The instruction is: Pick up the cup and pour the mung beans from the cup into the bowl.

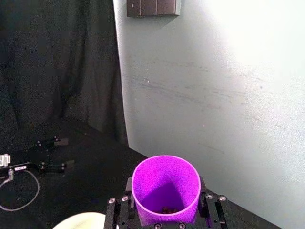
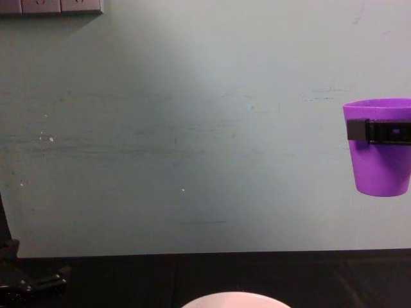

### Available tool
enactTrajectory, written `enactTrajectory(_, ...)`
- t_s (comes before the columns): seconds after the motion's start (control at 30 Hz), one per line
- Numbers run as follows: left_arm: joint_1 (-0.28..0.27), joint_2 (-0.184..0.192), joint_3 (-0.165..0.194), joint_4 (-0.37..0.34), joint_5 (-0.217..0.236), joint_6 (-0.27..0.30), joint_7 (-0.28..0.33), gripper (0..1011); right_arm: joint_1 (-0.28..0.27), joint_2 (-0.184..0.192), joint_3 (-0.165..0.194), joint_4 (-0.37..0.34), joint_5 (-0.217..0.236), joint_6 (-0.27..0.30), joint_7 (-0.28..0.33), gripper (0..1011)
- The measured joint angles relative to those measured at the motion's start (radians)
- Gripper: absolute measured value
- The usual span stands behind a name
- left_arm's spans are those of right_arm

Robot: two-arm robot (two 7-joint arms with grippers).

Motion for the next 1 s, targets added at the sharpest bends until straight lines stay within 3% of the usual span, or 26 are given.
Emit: enactTrajectory(1.0, 0.000, 0.000, 0.000, 0.000, 0.000, 0.000, 0.000, 1000, 0.000, 0.000, 0.000, 0.000, 0.000, -0.001, 0.000, 726)
